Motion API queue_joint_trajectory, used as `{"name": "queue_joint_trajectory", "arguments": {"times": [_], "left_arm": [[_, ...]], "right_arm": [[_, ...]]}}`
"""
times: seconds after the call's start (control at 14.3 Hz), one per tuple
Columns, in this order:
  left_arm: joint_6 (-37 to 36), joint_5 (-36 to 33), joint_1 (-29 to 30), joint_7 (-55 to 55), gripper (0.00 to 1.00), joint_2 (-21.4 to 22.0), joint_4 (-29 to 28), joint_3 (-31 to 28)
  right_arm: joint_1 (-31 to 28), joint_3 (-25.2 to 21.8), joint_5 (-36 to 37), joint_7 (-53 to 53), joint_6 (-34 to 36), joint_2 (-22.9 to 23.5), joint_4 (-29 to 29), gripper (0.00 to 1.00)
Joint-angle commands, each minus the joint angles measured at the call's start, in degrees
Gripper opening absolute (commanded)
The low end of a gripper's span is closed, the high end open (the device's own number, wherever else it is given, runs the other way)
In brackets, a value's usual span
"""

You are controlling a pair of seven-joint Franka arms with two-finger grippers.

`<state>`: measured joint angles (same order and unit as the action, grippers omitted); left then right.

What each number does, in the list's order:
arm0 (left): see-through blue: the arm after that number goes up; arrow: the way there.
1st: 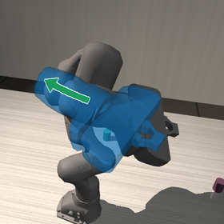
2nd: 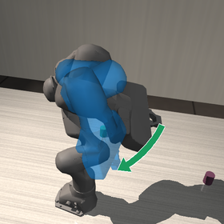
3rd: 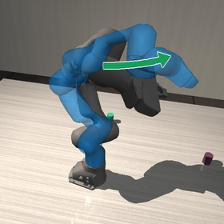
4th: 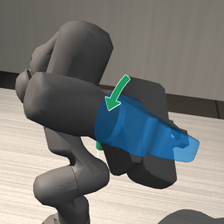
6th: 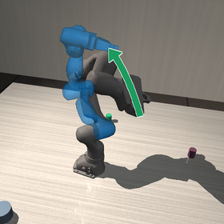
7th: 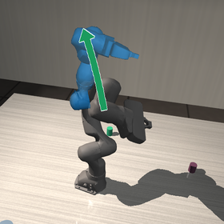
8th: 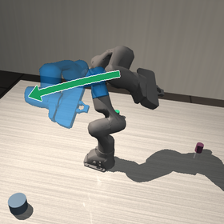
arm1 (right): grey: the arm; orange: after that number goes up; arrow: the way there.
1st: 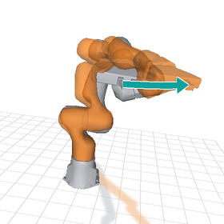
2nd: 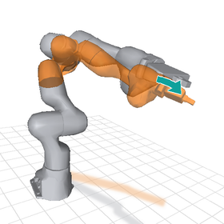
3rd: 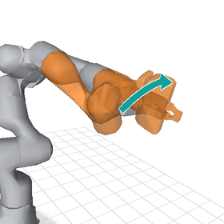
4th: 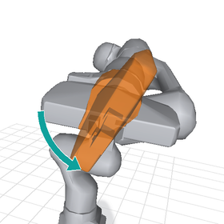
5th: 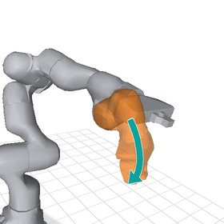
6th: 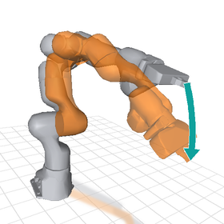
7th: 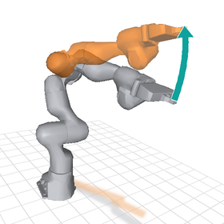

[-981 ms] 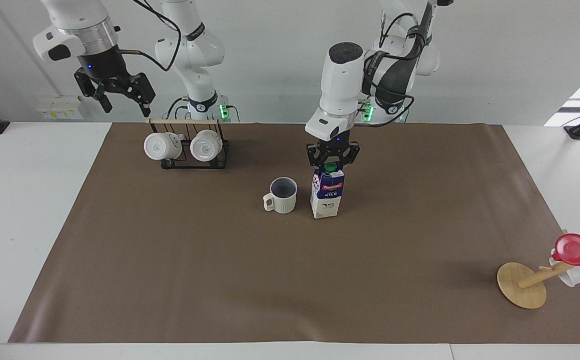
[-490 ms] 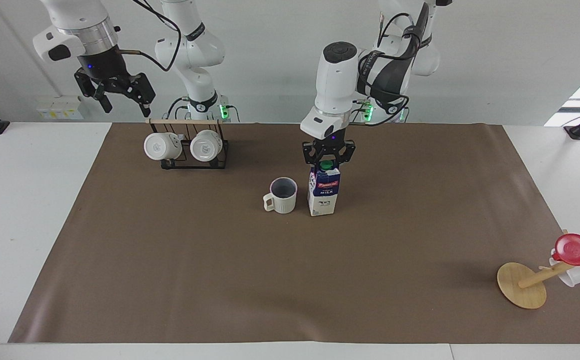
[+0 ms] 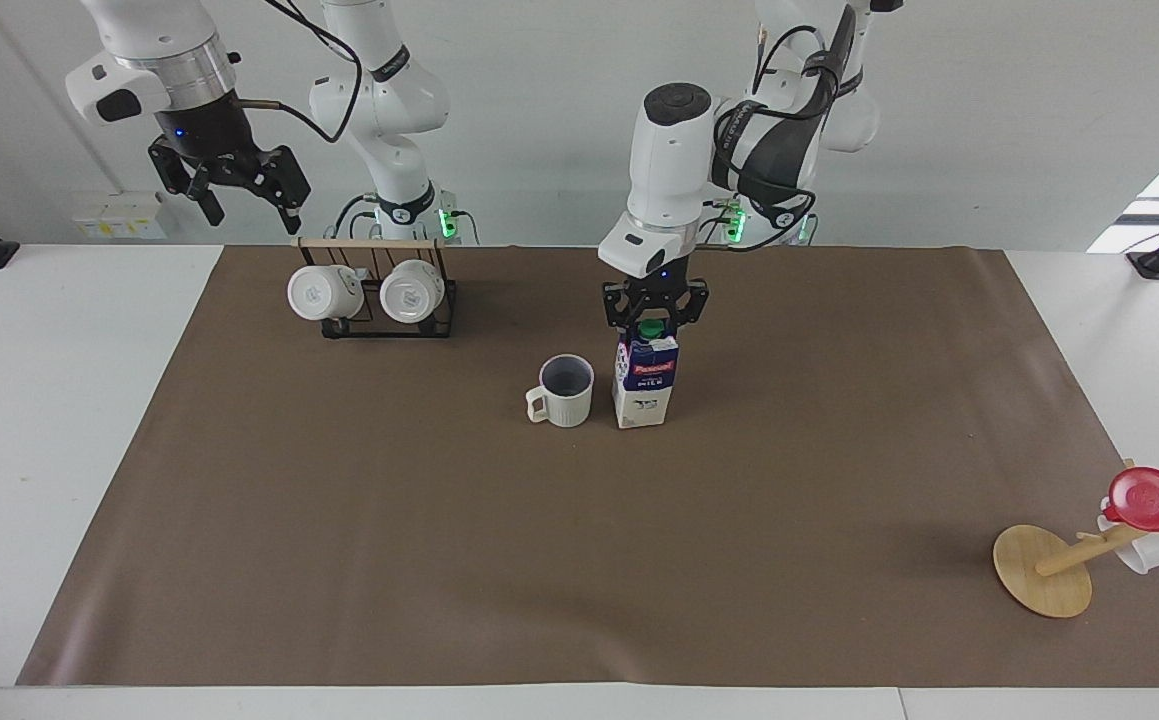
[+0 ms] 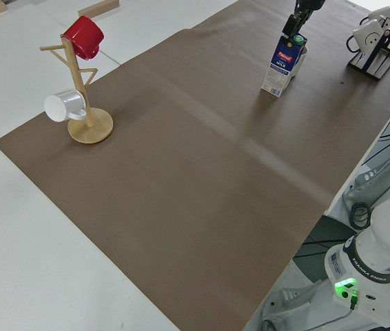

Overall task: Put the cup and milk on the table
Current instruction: 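Carry the milk carton with the left gripper beside the white mug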

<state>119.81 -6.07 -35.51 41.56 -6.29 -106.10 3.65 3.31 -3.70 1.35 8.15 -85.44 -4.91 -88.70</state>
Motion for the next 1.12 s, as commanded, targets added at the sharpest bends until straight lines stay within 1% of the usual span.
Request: {"name": "queue_joint_trajectory", "arguments": {"times": [0.0,0.28,0.42,0.56,0.7,0.91,1.05], "left_arm": [[0.34,-1.48,-1.05,1.24,1.0,0.58,-0.86,-0.84],[-1.5,0.0,-0.27,1.24,1.0,1.11,0.98,-0.93],[-4.3,3.95,0.43,1.24,1.0,1.28,3.26,-1.72],[-8.07,5.71,2.71,0.8,1.0,1.37,6.15,-1.63],[-12.91,5.9,5.09,-0.68,1.0,2.24,8.71,-1.72],[-19.5,5.81,10.7,-9.8,1.0,4.36,11.17,-1.9],[-24.77,5.38,14.92,-16.31,1.0,4.27,15.46,-1.9]], "right_arm": [[-0.84,0.36,-0.56,-1.74,0.63,-0.37,-0.16,1.0],[-0.84,0.36,-0.56,-1.74,0.63,-0.37,-0.16,1.0],[-0.84,0.36,-0.56,-1.74,0.63,-0.37,-0.16,1.0],[-0.84,0.36,-0.47,-1.74,0.63,-0.37,-0.16,1.0],[-0.84,0.36,-0.56,-1.74,0.63,-0.37,-0.16,1.0],[-0.84,0.36,-0.56,-1.74,0.63,-0.37,-0.16,1.0],[-0.84,0.36,-0.56,-1.74,0.63,-0.37,-0.16,1.0]]}}
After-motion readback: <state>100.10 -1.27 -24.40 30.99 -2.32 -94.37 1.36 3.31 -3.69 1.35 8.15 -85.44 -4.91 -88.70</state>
